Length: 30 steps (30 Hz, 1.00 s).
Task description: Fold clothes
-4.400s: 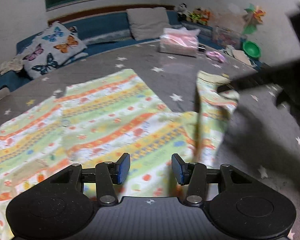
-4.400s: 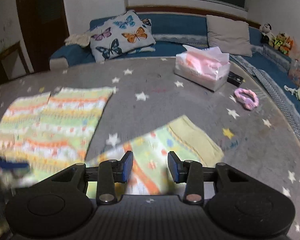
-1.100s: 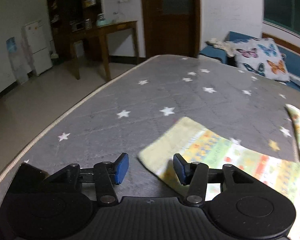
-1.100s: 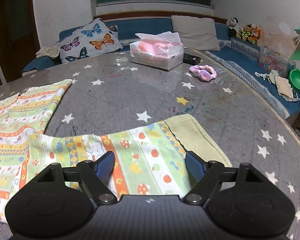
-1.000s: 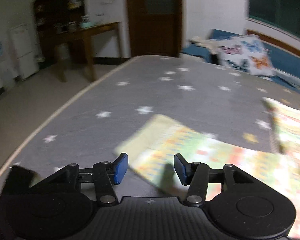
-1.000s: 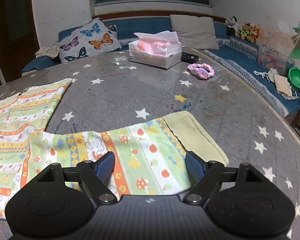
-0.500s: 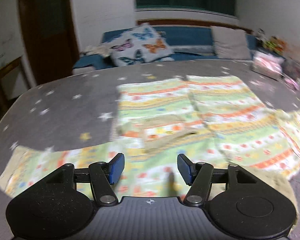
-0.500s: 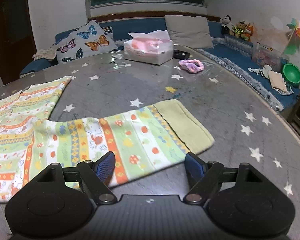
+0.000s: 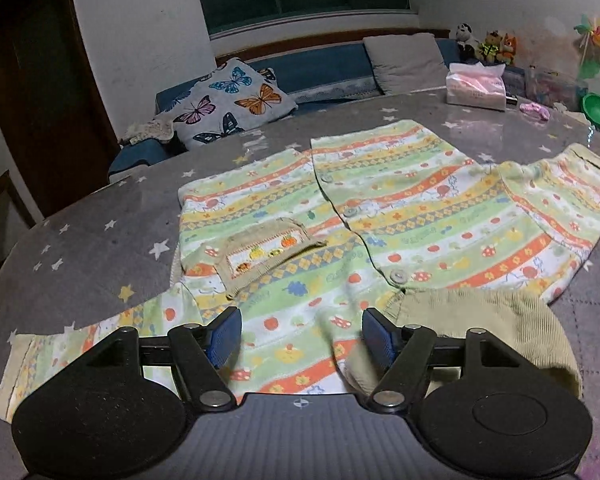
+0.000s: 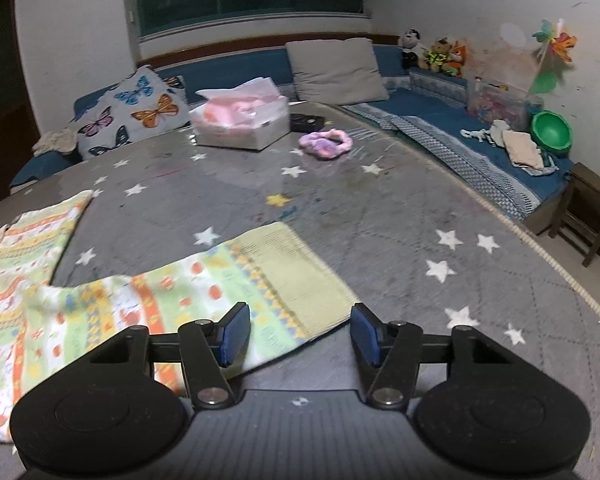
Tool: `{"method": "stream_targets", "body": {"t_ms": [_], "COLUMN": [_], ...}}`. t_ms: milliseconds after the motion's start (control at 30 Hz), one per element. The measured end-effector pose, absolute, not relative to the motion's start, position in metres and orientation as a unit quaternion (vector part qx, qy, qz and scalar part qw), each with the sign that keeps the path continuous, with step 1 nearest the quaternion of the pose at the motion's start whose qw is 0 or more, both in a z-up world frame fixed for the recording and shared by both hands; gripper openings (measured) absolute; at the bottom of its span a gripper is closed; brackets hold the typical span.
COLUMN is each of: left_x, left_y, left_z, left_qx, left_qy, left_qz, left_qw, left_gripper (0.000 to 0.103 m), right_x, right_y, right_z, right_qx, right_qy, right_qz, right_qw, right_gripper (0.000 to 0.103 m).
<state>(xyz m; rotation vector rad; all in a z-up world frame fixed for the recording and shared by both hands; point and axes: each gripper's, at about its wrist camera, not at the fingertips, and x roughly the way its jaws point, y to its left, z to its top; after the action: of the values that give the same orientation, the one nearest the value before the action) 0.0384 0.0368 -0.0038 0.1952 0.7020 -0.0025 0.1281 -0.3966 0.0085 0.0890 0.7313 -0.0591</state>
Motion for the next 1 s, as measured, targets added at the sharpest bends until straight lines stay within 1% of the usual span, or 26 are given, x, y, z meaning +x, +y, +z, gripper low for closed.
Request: {"method": "stream_targets", "body": {"t_ms": [33,133,200,233,267,300,433,600,800,1000], "left_x": [0.038,0.041,0.044,0.045,0.046,0.046,0.048,0.05,0.045,0.038], "left_y": [0.038,0.041,0.043,0.043,0.042,0.042,0.038,0.033,0.033,0.042], "left_z": [-0.002,0.0,0.001,0.001,0.001,0.002,0.002,-0.002,-0.008,-0.008], "left_qx": [0.092,0.082,0.073,0.07,0.069,0.069,0.07,0.069,0.062,0.049], "left_qy": [0.342,0.345,0.349,0.35,0.35,0.349,0.348,0.354,0.36,0.359], "left_qz": [-0.001,0.002,0.001,0.001,0.0,0.0,-0.006,-0.013,-0.014,-0.002], "left_qw": [0.935,0.935,0.934,0.934,0.934,0.935,0.935,0.933,0.931,0.932], "left_gripper": [0.07,0.072,0.072,0.072,0.073,0.073,0.076,0.078,0.078,0.078], "right_x": [0.13,0.135,0.137,0.137,0.138,0.138,0.133,0.123,0.111,0.105], "right_y": [-0.398,-0.399,-0.398,-0.398,-0.397,-0.397,-0.392,-0.378,-0.34,-0.285], "right_z": [0.008,0.005,0.004,0.004,0.005,0.006,0.015,0.046,0.092,0.122], "right_qx": [0.044,0.04,0.039,0.04,0.043,0.045,0.059,0.086,0.092,0.081], "right_qy": [0.358,0.36,0.358,0.357,0.357,0.357,0.349,0.329,0.292,0.271], "right_qz": [-0.031,-0.036,-0.037,-0.036,-0.033,-0.031,-0.019,0.029,0.115,0.205], "right_qw": [0.932,0.932,0.932,0.932,0.933,0.933,0.935,0.94,0.945,0.937], "right_gripper": [0.052,0.043,0.025,0.02,0.011,0.008,0.006,0.006,0.006,0.006]}}
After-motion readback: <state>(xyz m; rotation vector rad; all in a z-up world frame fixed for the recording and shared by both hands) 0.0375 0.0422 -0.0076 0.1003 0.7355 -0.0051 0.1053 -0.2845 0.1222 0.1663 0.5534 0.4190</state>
